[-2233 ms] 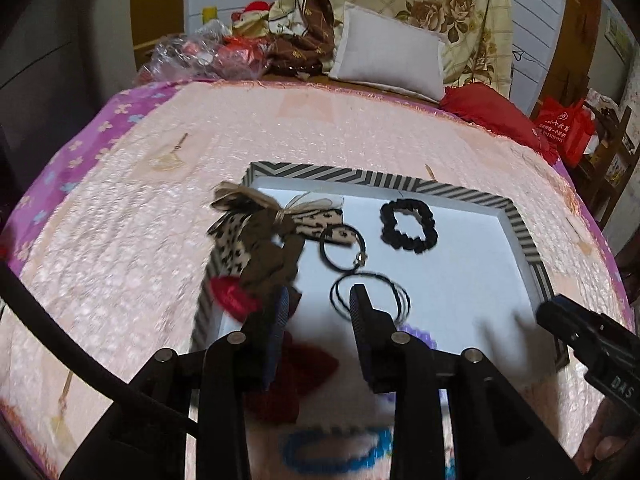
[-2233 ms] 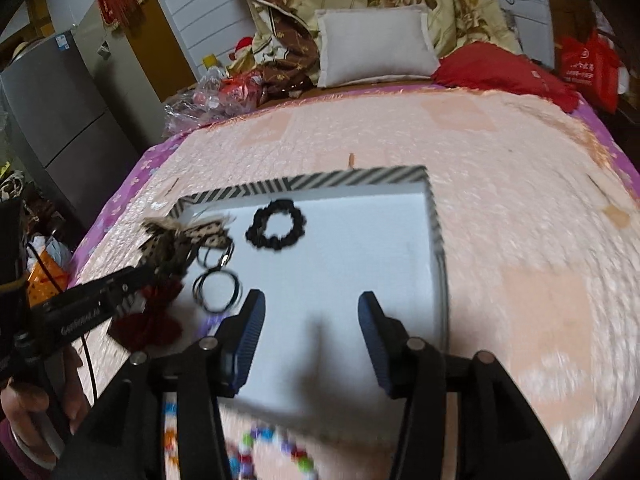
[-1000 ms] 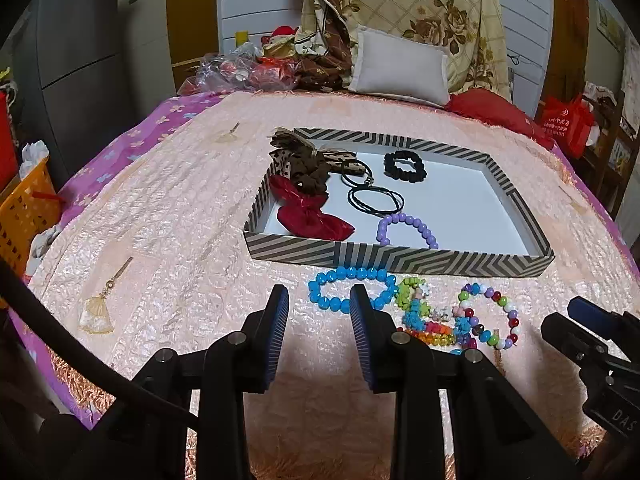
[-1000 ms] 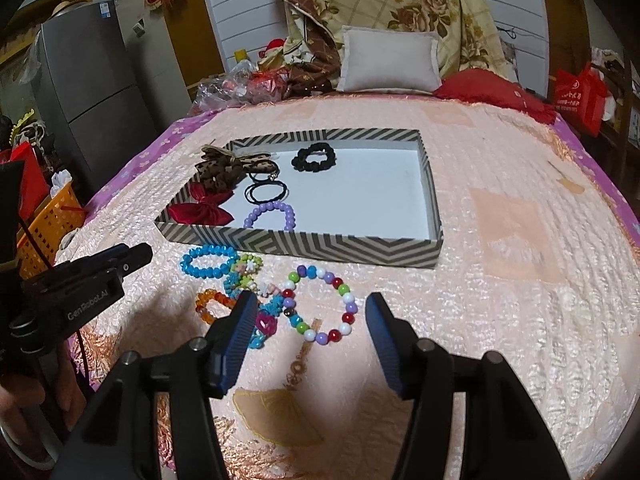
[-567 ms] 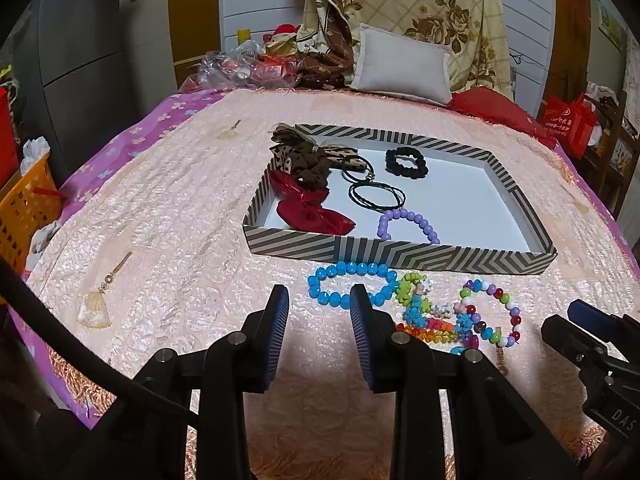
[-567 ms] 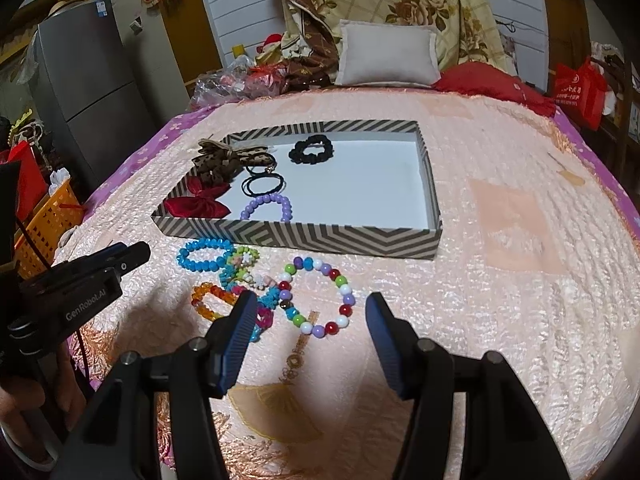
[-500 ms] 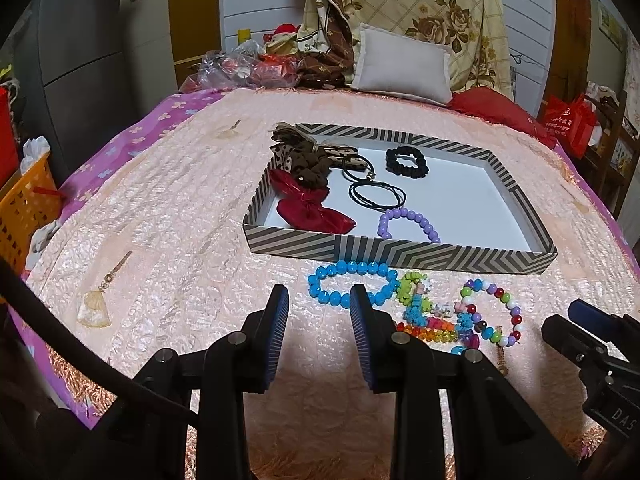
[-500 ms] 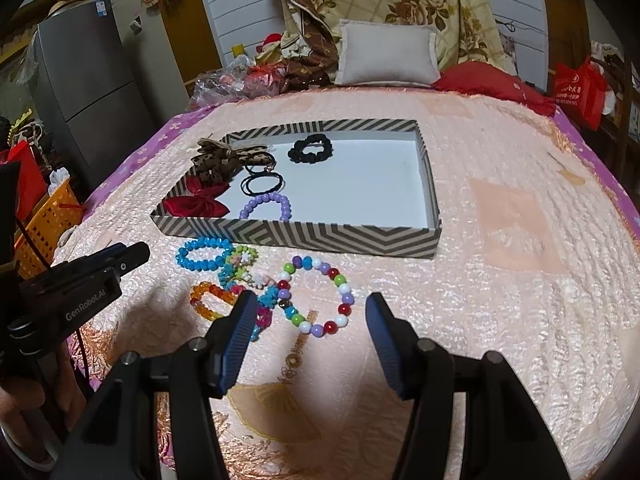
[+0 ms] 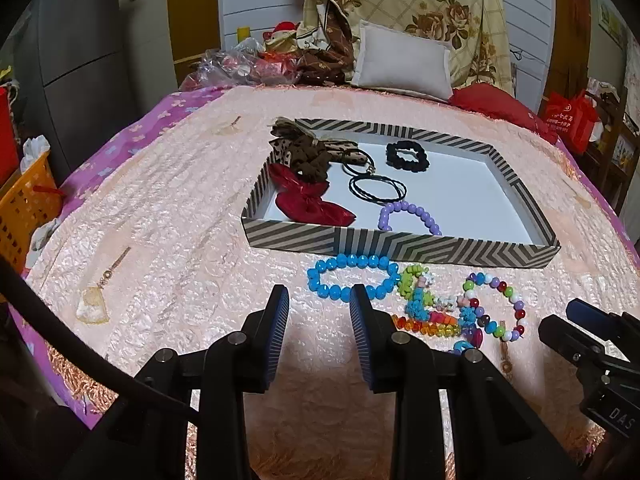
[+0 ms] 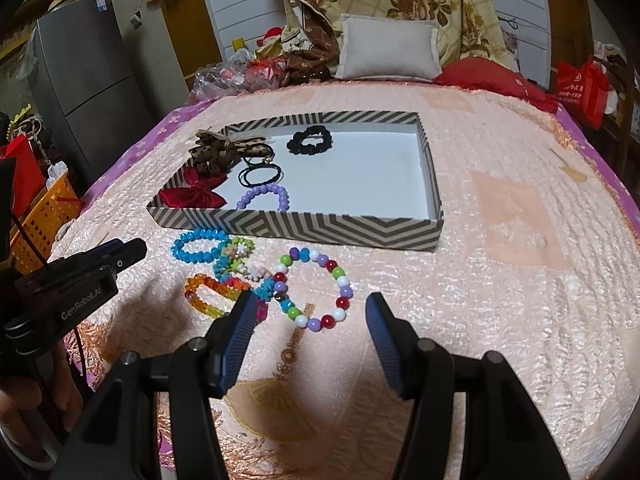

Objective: Organize jewelry
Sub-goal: 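Move both open grippers down over the blue and multicolour bracelets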

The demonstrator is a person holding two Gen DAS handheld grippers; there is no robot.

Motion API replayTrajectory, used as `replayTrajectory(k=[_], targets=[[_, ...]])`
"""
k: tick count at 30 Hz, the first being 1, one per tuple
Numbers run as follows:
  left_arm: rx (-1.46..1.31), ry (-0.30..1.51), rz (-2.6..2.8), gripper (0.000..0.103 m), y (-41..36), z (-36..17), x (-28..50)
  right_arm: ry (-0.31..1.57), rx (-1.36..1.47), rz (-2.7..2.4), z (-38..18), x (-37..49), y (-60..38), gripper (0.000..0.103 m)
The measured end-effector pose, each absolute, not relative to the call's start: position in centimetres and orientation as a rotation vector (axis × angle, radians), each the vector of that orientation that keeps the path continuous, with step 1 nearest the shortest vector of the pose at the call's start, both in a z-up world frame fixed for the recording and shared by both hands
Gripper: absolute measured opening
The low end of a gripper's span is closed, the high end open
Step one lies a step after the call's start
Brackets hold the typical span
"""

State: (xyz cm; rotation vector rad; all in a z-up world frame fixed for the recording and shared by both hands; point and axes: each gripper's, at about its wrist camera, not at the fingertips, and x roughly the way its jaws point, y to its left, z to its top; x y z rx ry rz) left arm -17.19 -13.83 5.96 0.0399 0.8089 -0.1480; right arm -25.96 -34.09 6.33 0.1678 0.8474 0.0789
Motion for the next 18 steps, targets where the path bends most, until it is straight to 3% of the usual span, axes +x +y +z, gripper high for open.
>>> replayTrajectory(k=[18], targets=[[-0.029, 0.885, -0.174, 0.021, -12.2, 4.6, -16.8, 0.87, 0.173, 0.073, 5.5, -26.0, -35.1, 0.059]])
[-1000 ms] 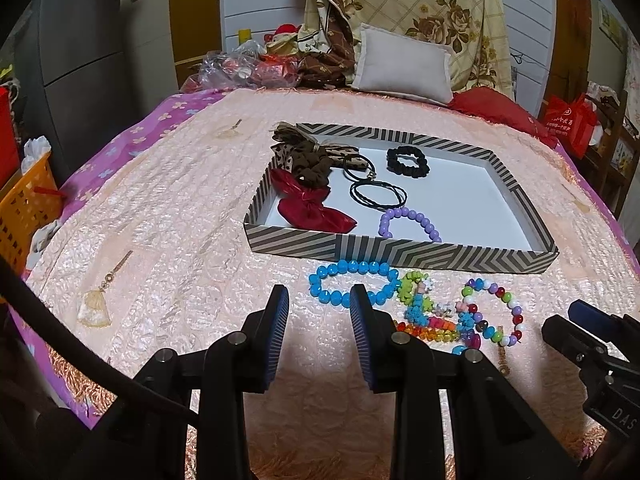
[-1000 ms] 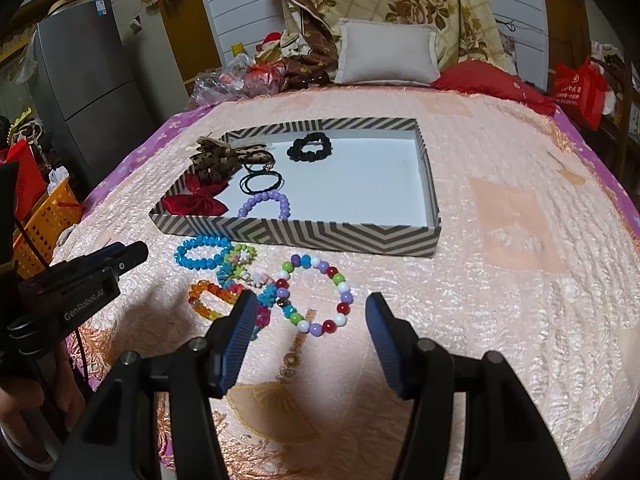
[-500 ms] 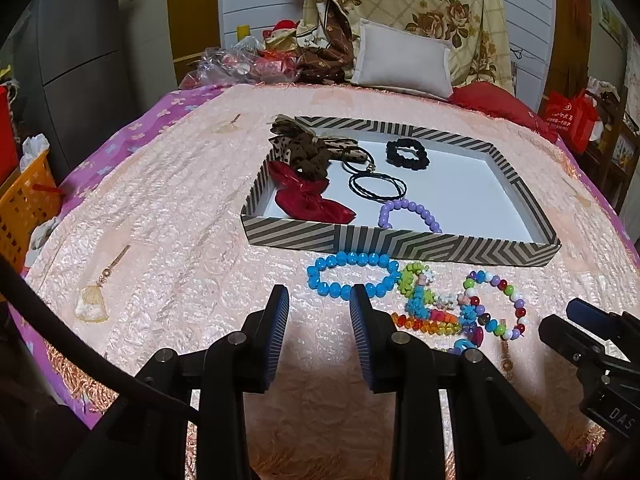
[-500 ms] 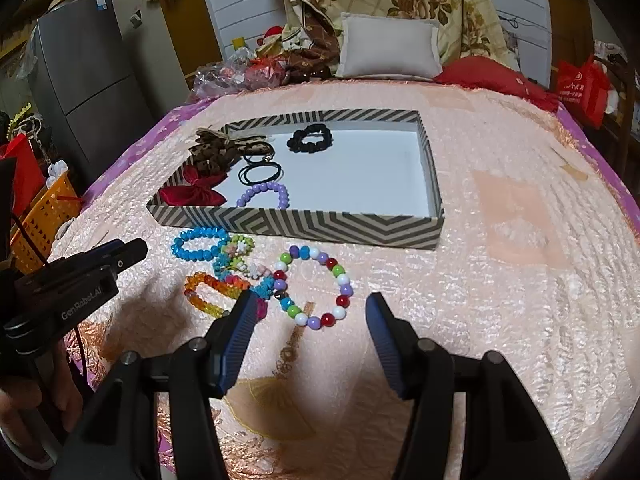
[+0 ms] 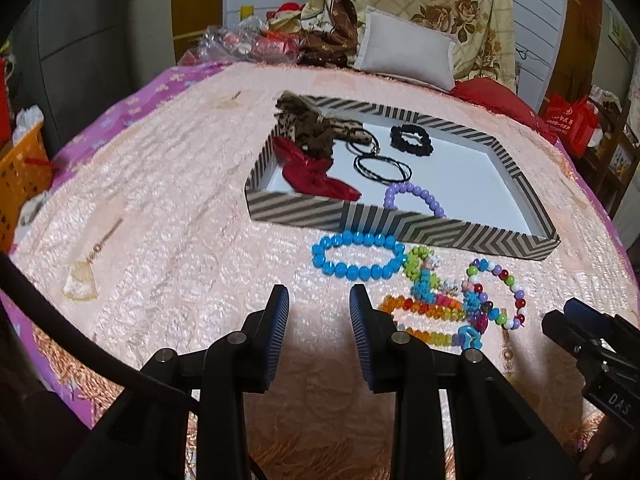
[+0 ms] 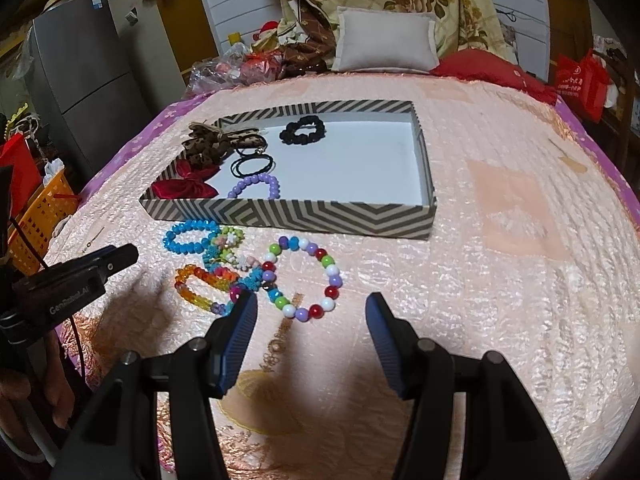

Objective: Organize jewelry
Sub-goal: 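Move both open grippers down over the blue and multicolour bracelets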

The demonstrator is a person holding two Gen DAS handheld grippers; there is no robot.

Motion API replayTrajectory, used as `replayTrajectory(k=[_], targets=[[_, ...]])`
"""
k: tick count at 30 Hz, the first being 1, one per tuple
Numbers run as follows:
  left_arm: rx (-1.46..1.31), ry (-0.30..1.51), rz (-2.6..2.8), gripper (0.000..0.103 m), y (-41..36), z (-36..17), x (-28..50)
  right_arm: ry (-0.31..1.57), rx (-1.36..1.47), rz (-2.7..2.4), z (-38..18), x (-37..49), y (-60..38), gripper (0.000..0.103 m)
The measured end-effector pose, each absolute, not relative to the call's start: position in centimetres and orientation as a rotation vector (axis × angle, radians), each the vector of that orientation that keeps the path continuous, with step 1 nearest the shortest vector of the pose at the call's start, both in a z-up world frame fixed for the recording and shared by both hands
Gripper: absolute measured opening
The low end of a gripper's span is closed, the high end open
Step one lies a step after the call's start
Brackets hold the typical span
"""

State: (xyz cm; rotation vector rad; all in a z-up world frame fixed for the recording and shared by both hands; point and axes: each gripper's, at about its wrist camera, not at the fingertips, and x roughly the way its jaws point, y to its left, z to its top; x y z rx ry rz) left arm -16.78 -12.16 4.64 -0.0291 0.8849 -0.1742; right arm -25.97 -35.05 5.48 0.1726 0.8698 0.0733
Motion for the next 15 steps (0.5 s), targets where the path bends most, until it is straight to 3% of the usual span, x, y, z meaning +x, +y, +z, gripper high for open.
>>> replayTrajectory(k=[11, 15], targets=[[-0.134, 0.956, -0.193, 0.021, -10.0, 3.5, -15.6, 0.883, 0.128, 0.077, 4.4, -24.7, -35.1, 0.057], [-0.165, 0.975, -0.209, 0.021, -9.7, 3.3, -14.9, 0.907, 0.092, 0.079, 3.5, -23.1, -35.1, 0.044]])
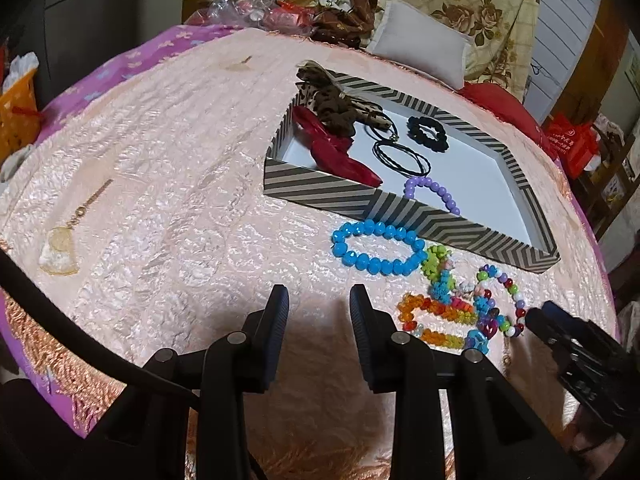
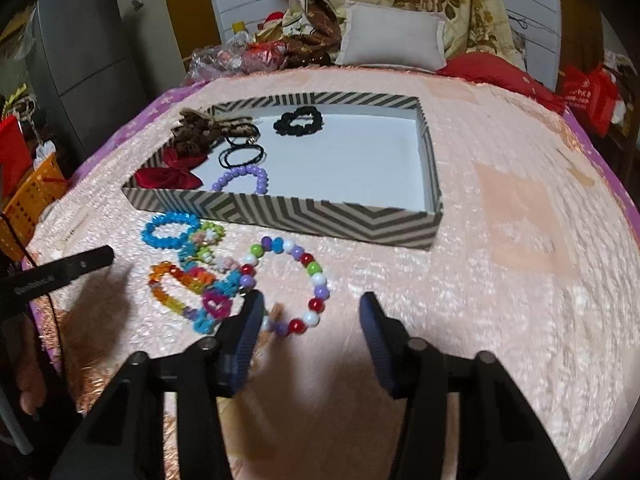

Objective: Organize jewelry
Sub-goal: 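Move both open grippers down over the blue and multicolour bracelets, then grasp the blue bead bracelet with the left gripper while the right grasps the multicolour bracelet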

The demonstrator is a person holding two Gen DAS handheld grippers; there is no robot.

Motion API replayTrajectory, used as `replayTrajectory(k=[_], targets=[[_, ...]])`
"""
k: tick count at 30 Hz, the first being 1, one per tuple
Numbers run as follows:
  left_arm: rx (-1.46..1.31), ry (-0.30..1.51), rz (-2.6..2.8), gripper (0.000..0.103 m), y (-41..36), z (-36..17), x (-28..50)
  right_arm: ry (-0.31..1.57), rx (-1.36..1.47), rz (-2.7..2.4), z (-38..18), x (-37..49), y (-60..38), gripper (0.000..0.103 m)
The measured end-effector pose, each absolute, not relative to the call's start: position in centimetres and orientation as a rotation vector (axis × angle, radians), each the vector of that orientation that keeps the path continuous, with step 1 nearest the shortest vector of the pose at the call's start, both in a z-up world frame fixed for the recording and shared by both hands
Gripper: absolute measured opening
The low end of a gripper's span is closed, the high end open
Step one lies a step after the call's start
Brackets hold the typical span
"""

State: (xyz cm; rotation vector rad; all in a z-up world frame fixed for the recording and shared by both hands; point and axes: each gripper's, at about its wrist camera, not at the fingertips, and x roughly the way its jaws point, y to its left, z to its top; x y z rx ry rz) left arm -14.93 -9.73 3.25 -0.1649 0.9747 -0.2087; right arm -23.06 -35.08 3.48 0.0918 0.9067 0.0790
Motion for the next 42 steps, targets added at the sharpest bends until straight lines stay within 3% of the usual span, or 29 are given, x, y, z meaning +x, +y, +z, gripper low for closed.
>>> replayTrajectory(k=[9, 34, 38, 39, 42], targets=[[-0.221, 1.003, -0.262, 0.023, -10.1, 2.8, -12.3, 0.91, 0.004, 0.052, 2.0, -21.5, -34.7, 0.026], [-0.092, 1.012, -0.247, 0.025, -13.3, 1.6, -10.1, 0.911, 0.008, 0.055, 2.0, -21.3, -34.8, 0.026], [-0.092, 1.004, -0.248, 0.025, -13.3, 1.6, -10.1, 0.909, -0.021, 0.046, 2.0, -21.4, -34.3, 0.013], [-0.091, 1.001, -0.246, 0.023, -13.2, 1.6, -10.1, 0.908, -0.016, 0.053, 2.0, -21.4, -34.3, 0.011], [-0.083, 1.003, -0.256, 0.001, -13.1, 1.4, -10.1, 0.9, 0.008, 0.065, 2.3, -21.6, -34.7, 0.009]])
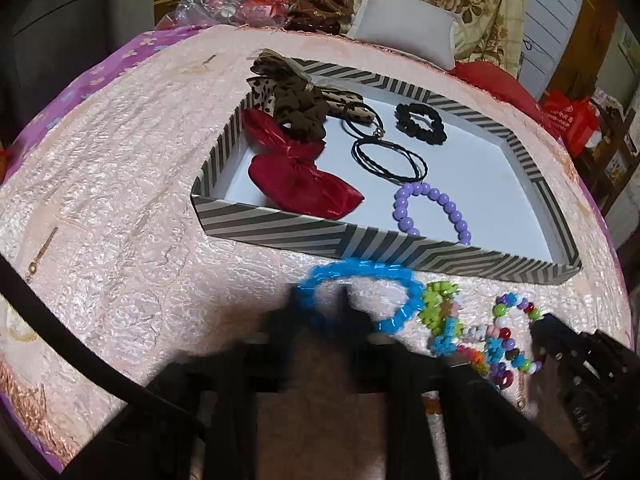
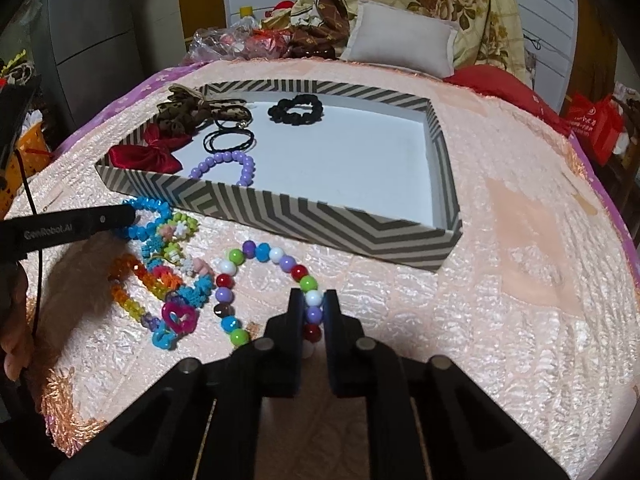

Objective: Organize jewelry
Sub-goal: 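Grasp the blue bead bracelet with the left gripper while the right grasps the multicolour bracelet, then carry the blue and multicolour bracelets over the box with both grippers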

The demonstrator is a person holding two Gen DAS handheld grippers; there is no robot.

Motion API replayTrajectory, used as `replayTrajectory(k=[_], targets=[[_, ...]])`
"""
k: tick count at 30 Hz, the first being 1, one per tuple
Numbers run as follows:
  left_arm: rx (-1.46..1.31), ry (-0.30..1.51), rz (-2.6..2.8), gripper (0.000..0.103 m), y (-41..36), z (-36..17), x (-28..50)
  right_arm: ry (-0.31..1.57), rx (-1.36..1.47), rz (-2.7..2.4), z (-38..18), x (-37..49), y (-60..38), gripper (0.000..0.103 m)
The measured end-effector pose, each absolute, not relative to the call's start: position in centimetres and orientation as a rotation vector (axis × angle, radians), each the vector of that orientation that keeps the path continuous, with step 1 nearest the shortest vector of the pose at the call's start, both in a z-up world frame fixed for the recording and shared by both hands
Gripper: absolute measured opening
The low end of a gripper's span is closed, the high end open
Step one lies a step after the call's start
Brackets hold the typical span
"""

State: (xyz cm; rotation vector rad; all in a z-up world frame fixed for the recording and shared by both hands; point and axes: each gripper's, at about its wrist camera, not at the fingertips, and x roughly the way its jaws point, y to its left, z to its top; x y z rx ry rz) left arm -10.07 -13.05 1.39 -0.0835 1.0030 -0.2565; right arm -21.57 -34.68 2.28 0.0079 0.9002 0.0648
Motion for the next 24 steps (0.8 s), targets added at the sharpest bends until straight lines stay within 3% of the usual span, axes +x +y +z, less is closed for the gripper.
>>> replayTrajectory(k=[5, 24], targets=[[-0.164, 1.037, -0.304, 0.001, -11.2, 2.0, -10.1, 0.842, 0.038, 0.091, 4.3, -22.2, -35.4, 0.009], [-0.064, 0.878, -0.39, 0.001, -11.3, 11.5, -13.0, 0.701, 0.019, 0.135, 11.5, -23.8, -35.2, 0.009]])
